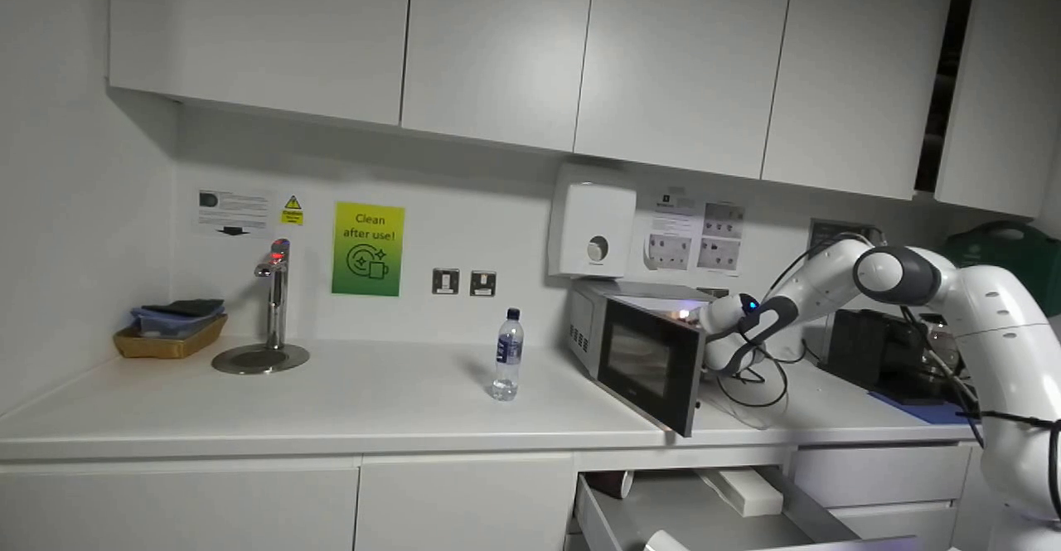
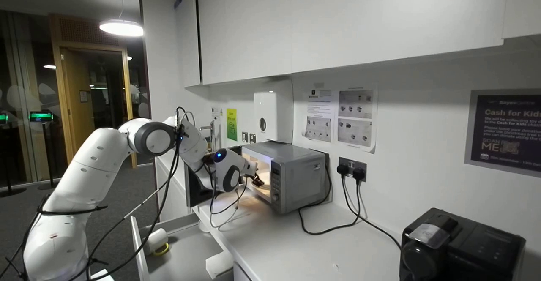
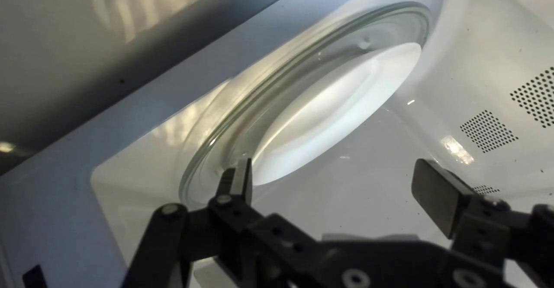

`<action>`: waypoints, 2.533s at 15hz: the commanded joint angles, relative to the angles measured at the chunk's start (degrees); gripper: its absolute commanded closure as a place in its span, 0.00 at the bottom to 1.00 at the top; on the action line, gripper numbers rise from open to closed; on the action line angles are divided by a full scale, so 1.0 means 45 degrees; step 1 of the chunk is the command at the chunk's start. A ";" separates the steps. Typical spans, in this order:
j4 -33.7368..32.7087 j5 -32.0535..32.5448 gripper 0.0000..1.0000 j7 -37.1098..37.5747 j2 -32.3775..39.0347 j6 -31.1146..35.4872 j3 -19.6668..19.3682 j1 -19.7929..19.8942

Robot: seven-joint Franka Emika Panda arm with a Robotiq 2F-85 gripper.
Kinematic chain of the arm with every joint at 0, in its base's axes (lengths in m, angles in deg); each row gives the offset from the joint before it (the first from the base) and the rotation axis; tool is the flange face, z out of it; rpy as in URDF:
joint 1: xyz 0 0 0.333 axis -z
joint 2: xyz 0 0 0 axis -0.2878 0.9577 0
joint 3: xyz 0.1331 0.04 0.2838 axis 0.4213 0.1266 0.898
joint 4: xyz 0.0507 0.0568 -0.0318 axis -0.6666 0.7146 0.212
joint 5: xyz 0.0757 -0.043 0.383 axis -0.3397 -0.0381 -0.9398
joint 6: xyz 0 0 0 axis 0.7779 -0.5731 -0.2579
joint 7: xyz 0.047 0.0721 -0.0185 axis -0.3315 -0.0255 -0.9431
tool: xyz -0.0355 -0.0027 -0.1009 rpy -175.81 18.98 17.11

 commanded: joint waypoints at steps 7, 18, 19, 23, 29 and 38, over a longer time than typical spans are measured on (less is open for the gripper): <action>0.0071 -0.4013 0.00 -0.0811 0.0256 0.0074 0.0350 -0.0483; -0.0166 -0.4121 0.00 0.0372 0.0406 -0.0066 0.0430 -0.0522; -0.0187 -0.4098 0.00 0.0457 0.0416 -0.0095 0.0438 -0.0515; -0.0342 -0.4058 0.00 0.0707 0.0522 -0.0112 0.0409 -0.0556; -0.0556 -0.4014 0.00 0.0909 0.0679 -0.0114 0.0442 -0.0610; -0.1106 -0.3957 0.03 0.0981 0.0947 -0.0148 0.0433 -0.0626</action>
